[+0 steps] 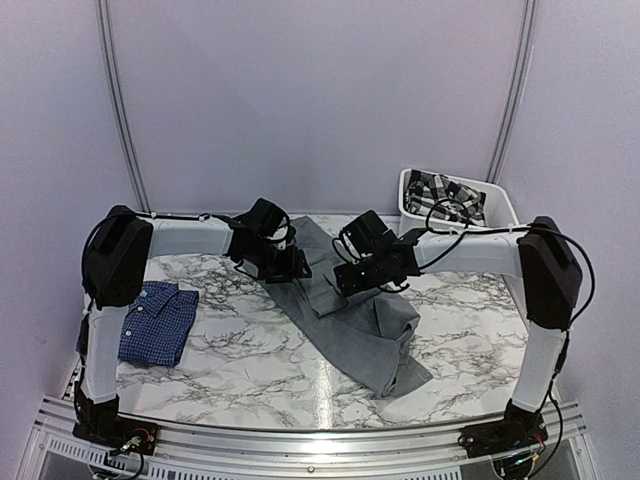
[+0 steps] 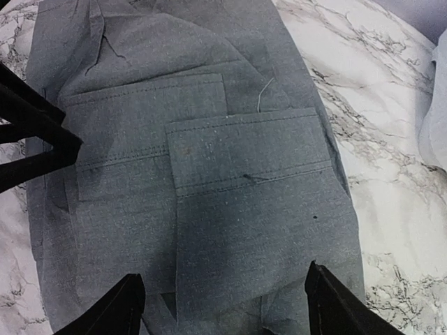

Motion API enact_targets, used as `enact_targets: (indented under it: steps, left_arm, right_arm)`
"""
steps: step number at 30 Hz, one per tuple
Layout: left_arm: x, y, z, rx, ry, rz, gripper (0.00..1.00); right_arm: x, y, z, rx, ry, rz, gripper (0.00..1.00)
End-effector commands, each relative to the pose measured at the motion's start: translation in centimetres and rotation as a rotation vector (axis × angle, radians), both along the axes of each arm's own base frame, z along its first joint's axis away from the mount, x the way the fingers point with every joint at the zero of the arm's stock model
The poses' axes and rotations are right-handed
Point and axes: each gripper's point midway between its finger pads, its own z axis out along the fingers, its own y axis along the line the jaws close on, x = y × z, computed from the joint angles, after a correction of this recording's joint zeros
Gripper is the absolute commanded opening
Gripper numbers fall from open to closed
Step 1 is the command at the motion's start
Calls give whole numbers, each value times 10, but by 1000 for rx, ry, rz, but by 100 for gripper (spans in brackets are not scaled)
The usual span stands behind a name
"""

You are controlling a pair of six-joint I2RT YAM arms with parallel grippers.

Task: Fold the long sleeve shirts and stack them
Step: Adjust the crumpled shirt at the center of the board, then smooth out the crumpled shirt at the corner of the board.

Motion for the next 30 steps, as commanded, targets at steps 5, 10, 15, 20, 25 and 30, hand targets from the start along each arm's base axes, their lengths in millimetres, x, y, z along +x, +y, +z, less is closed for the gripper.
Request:
enact_targets:
  steps: [5,10,15,20,25,30]
  left_arm:
    - [10,-8,19,-56,-62,19,56]
    - [10,-7,20,-50,-71,27,52]
    - [12,1,29,-24,-114,45,45]
    - [13,-2,27,-22,-118,30,38]
    - [13,-6,12,-17,-90,21,36]
    - [12,-13,5,-16,-80,9,36]
  right_arm:
    - [5,9,-18,9,2,18,75]
    - [0,12,-40,-15,35,30,72]
    - [-1,4,-48,-39,41,-4,57]
    - [0,1,-47,-35,35,-25,28]
    - [0,3,-44,-17,33,-27,10]
    - [1,5,-35,0,22,-28,4]
